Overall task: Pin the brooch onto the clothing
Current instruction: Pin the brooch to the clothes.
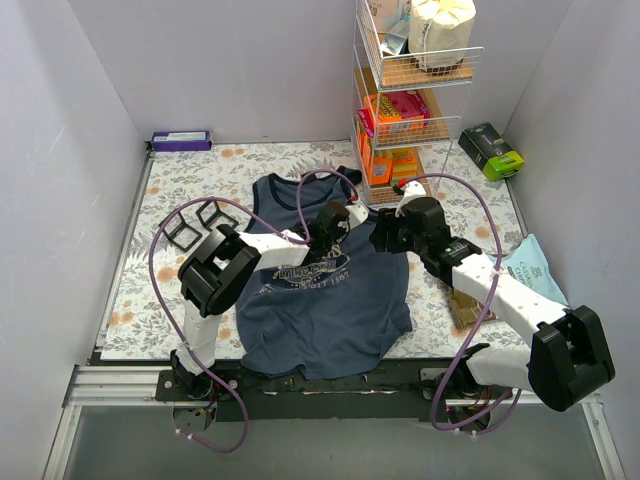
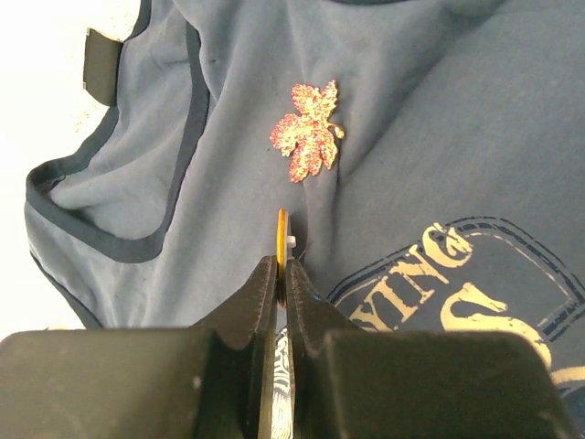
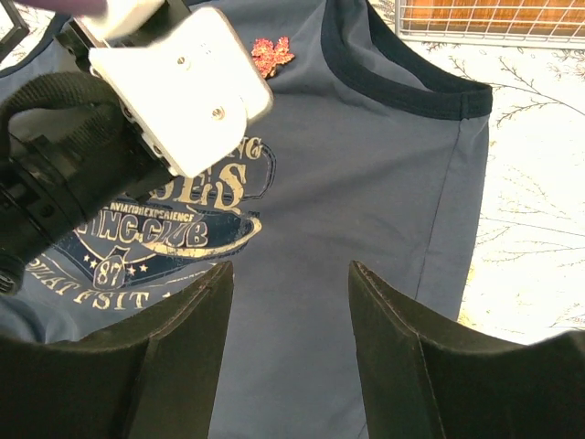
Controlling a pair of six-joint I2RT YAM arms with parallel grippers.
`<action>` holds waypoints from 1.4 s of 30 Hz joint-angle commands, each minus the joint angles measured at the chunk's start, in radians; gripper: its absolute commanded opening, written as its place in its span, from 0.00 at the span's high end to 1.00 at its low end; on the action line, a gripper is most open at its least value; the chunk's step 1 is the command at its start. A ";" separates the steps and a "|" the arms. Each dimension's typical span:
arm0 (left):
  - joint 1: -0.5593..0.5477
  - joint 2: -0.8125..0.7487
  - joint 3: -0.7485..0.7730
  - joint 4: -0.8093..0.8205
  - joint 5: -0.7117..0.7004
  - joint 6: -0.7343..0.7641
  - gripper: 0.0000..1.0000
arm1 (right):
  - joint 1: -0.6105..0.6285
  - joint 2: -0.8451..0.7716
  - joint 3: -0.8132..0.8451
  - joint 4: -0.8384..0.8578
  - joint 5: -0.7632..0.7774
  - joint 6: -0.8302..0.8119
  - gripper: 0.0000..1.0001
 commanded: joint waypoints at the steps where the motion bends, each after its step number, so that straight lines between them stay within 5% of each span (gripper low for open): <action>1: -0.015 0.005 0.032 0.011 -0.038 0.036 1.00 | -0.007 -0.043 -0.006 0.030 -0.001 0.006 0.39; 23: -0.055 -0.053 -0.095 0.224 -0.140 0.191 1.00 | -0.012 -0.081 -0.042 0.045 -0.023 0.024 0.38; 42: -0.073 -0.038 -0.109 0.172 -0.078 0.225 1.00 | -0.017 -0.129 -0.067 0.050 -0.015 0.021 0.38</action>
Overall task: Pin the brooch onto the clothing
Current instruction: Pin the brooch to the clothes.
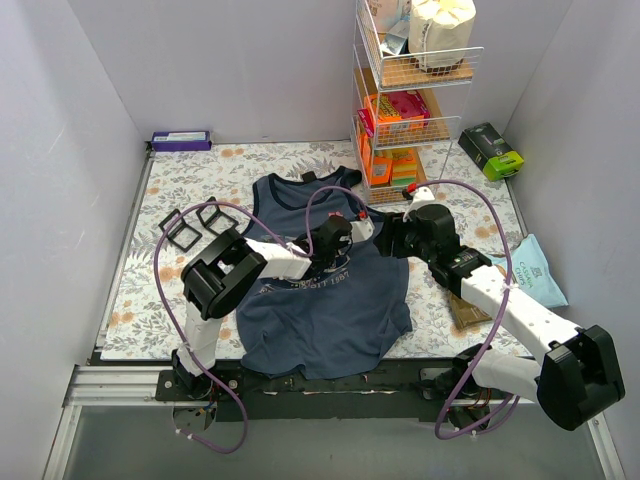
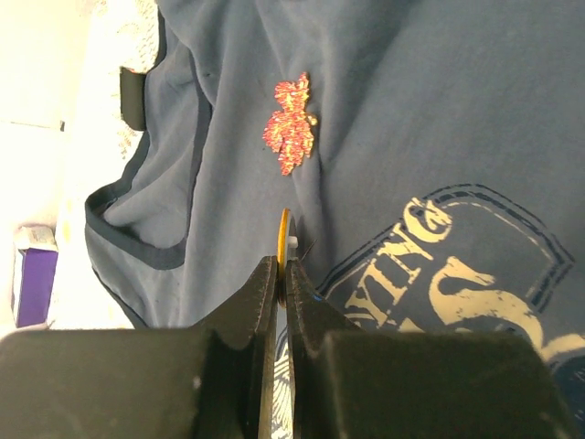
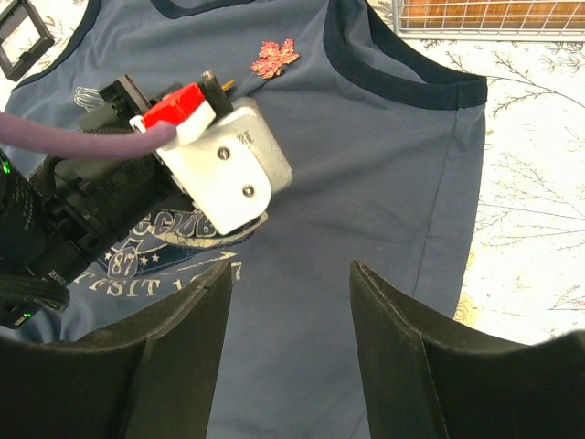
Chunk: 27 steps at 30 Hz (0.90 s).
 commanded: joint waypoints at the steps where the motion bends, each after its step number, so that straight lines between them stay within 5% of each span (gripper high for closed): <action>1: -0.021 -0.044 -0.015 -0.009 0.027 0.015 1.00 | -0.007 -0.024 -0.004 0.038 0.000 0.003 0.38; 12: -0.019 -0.094 0.039 -0.106 0.118 -0.176 1.00 | -0.009 -0.018 -0.012 0.039 -0.007 0.009 0.38; 27: 0.090 -0.192 0.019 -0.167 0.427 -0.431 1.00 | -0.009 0.022 -0.027 0.067 -0.026 0.018 0.38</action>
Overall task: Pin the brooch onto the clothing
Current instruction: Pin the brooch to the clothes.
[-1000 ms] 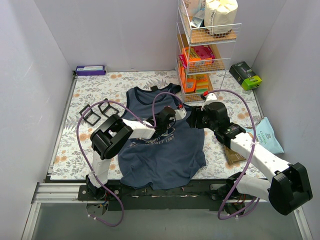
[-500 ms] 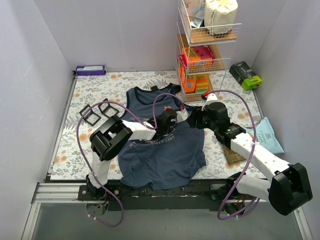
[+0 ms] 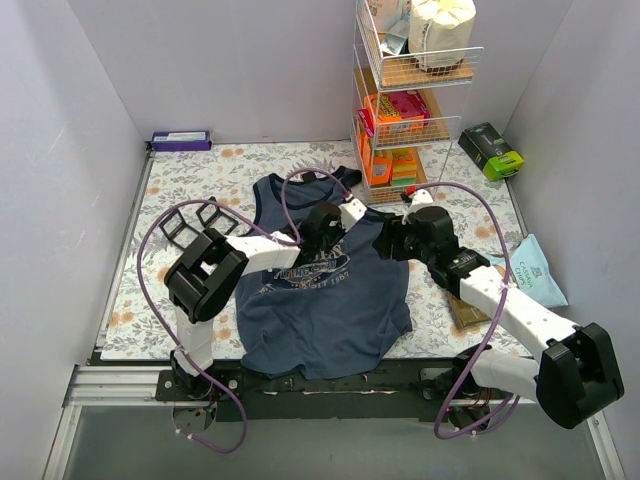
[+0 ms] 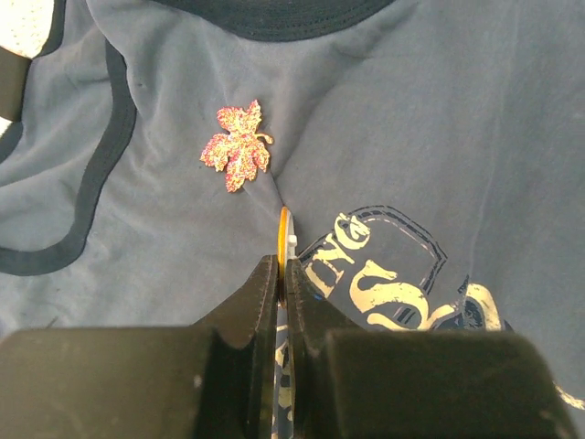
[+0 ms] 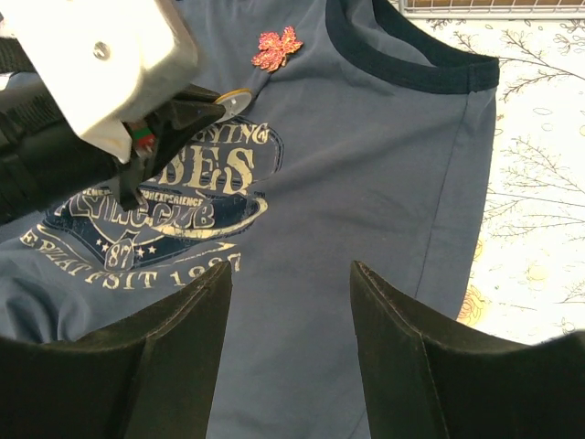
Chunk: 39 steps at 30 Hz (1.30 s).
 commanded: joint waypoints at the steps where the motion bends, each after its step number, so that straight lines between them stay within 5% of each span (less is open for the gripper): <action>1: 0.048 -0.113 -0.009 -0.013 0.130 -0.100 1.00 | -0.005 0.027 -0.008 0.069 -0.014 0.011 0.38; 16: 0.068 -0.104 -0.013 0.006 -0.054 0.030 1.00 | -0.004 0.234 0.055 0.193 -0.141 0.052 0.38; 39: 0.106 -0.115 -0.067 0.059 0.001 0.032 1.00 | -0.001 0.776 0.333 0.486 -0.321 0.360 0.50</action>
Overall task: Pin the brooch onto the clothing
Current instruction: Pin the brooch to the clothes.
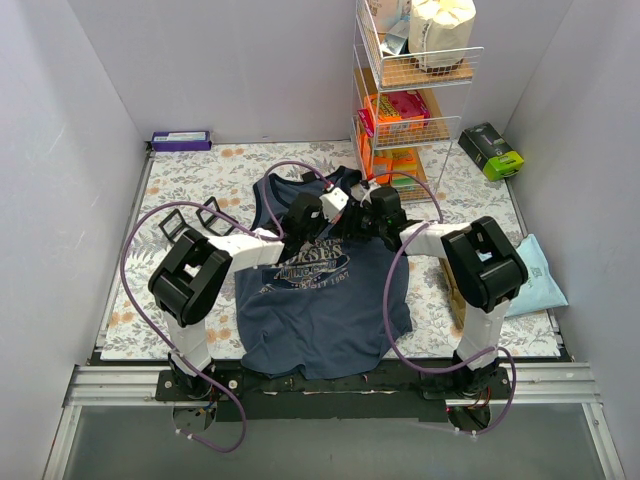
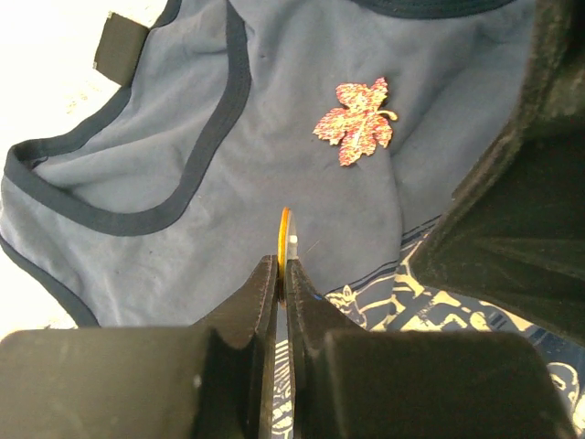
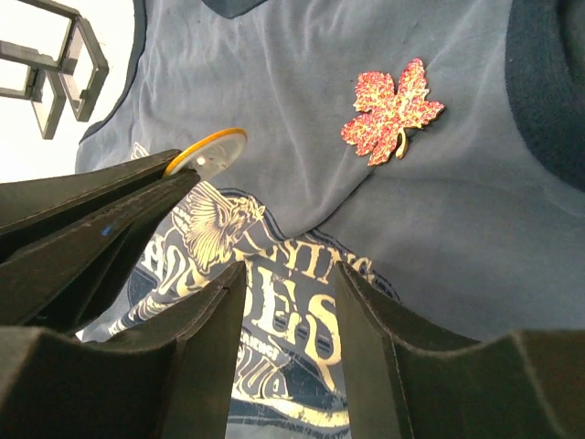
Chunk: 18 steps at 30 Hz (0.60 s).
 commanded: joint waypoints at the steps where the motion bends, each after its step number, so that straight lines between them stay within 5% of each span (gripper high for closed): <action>1: 0.010 -0.032 -0.005 0.025 -0.005 0.006 1.00 | 0.001 0.049 0.052 0.081 -0.024 0.071 0.50; 18: 0.008 -0.027 -0.004 0.019 0.001 0.014 1.00 | 0.001 0.139 0.074 0.146 -0.027 0.149 0.54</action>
